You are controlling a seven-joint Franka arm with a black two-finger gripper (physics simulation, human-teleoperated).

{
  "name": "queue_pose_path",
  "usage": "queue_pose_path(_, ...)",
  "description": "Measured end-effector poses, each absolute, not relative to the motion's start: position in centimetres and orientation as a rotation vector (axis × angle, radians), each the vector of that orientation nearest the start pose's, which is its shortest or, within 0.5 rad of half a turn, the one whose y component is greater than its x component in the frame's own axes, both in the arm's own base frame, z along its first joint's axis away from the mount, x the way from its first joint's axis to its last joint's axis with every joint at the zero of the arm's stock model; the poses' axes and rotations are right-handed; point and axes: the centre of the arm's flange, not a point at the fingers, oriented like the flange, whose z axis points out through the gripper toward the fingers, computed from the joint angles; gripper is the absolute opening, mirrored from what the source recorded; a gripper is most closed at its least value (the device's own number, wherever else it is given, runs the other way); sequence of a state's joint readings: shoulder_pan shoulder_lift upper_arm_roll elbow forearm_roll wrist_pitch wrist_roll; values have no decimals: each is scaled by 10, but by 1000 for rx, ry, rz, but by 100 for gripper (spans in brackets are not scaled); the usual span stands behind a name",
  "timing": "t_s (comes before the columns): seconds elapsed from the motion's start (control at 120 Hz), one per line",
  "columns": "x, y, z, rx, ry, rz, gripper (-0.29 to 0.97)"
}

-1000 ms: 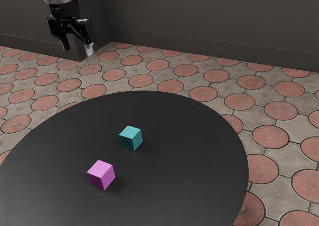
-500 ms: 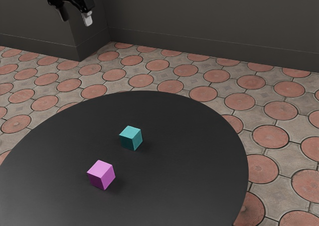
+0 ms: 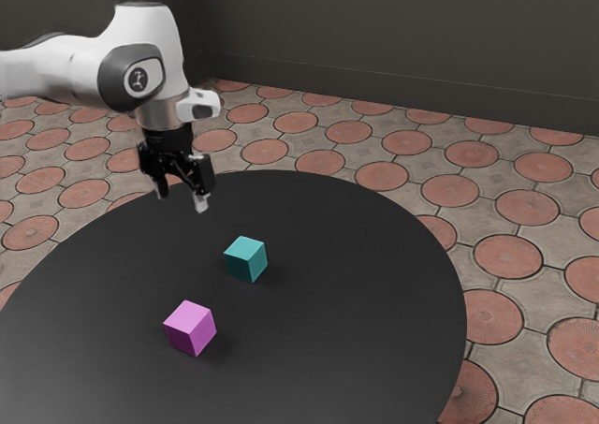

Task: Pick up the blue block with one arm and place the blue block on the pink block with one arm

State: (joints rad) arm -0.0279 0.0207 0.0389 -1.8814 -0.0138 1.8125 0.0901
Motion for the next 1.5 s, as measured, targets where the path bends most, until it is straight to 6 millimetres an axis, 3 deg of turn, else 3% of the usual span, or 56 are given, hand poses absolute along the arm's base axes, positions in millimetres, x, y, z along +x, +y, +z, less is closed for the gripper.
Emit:
queue_pose_path(0.142, 572, 9, 439, -3158, 100, 113, 68)
queue_pose_path(0.233, 585, 13, 421, -3163, 90, 78, 68)
queue_pose_path(0.567, 619, 5, 407, -3160, 125, -9, 68)
queue_pose_path(0.742, 637, 4, 365, -3158, 132, 52, 68)
queue_pose_path(0.967, 648, 4, 336, -3138, 195, 48, 68)
queue_pose_path(1.5, 664, 0, 298, -3129, 283, 74, 68)
